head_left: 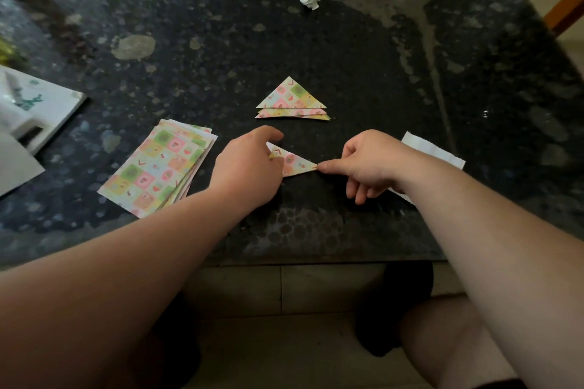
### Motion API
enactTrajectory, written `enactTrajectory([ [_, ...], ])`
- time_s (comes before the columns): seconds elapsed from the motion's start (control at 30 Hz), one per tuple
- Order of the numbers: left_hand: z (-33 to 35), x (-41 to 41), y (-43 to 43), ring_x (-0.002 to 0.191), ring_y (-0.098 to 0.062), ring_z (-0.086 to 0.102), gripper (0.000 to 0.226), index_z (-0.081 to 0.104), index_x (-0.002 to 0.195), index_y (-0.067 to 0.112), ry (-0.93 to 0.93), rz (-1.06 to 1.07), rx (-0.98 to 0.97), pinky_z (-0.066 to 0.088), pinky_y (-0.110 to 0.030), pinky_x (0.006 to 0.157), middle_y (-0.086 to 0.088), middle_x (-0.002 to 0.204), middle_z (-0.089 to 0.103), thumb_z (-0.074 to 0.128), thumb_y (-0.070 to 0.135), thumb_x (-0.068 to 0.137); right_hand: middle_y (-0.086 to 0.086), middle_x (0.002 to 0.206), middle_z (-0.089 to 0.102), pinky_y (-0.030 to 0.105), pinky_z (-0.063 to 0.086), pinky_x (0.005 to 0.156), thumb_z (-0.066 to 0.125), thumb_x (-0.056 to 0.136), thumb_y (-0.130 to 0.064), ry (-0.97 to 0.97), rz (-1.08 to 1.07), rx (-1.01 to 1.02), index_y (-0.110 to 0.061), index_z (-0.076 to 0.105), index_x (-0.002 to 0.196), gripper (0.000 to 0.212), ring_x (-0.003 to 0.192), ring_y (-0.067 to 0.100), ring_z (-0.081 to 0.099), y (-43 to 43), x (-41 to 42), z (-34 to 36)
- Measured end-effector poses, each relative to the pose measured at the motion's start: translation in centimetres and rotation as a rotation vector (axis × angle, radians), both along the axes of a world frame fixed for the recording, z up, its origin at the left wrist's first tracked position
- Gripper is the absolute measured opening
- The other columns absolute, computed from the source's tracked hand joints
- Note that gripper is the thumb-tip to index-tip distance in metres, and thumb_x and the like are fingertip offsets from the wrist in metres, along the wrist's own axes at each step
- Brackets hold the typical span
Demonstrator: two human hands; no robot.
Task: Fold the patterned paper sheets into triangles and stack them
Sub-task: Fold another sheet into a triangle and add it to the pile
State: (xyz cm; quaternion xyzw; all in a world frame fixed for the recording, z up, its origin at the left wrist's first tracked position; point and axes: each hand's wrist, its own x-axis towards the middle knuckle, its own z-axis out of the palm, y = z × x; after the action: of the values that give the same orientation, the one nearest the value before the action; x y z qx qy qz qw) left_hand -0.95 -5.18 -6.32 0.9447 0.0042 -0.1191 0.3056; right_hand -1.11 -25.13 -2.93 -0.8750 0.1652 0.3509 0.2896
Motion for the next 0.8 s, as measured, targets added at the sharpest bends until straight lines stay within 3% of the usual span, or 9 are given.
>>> enactTrajectory([
  [0.27,0.4,-0.1,0.0,0.102,-0.017,0.060,0.044,0.054,0.137,0.036,-0.013,-0.003,0.002,0.048,-0.033,0.083,0.008,0.101,0.061,0.065,0.026,0.096,0.009,0.068,0.076,0.023,0.048,0.048,0.074,0.091,-0.050,0.011,-0.060,-0.005,-0.015,0.057,0.090,0.038,0.051,0.018,0.070,0.2,0.4,-0.4],
  [0.53,0.6,-0.4,0.6,0.099,-0.014,0.057,0.045,0.054,0.138,0.029,-0.032,-0.041,0.009,0.042,-0.030,0.082,0.007,0.101,0.062,0.066,0.035,0.096,0.008,0.064,0.075,0.023,0.049,0.048,0.072,0.092,-0.051,0.046,-0.076,-0.044,-0.013,0.058,0.107,0.043,0.049,0.017,0.069,0.6,0.6,-0.5],
  [0.63,0.9,-0.7,1.0,0.117,-0.020,0.051,0.045,0.055,0.139,0.027,-0.124,-0.111,0.063,0.043,-0.034,0.098,0.003,0.124,0.056,0.066,0.034,0.096,0.007,0.064,0.075,0.022,0.049,0.048,0.072,0.092,-0.052,0.057,-0.083,-0.051,-0.011,0.060,0.111,0.046,0.049,0.017,0.069,0.7,0.6,-0.4],
  [0.73,1.2,-2.7,0.2,0.132,-0.029,0.045,0.033,0.067,0.128,0.022,-0.442,-0.392,0.244,0.030,-0.043,0.109,-0.003,0.140,0.055,0.061,0.027,0.096,0.006,0.059,0.073,0.022,0.047,0.048,0.071,0.093,-0.051,0.059,-0.088,-0.045,-0.011,0.060,0.108,0.044,0.047,0.016,0.068,0.6,0.7,-0.4],
  [0.8,1.6,-4.9,-1.0,0.142,-0.031,0.041,0.046,0.064,0.133,0.017,-0.508,-0.583,0.342,0.019,-0.046,0.116,-0.007,0.150,0.051,0.055,0.039,0.094,0.004,0.055,0.071,0.022,0.046,0.049,0.068,0.096,-0.049,0.076,-0.085,-0.035,-0.012,0.058,0.108,0.041,0.044,0.015,0.066,0.7,0.8,-0.3],
])
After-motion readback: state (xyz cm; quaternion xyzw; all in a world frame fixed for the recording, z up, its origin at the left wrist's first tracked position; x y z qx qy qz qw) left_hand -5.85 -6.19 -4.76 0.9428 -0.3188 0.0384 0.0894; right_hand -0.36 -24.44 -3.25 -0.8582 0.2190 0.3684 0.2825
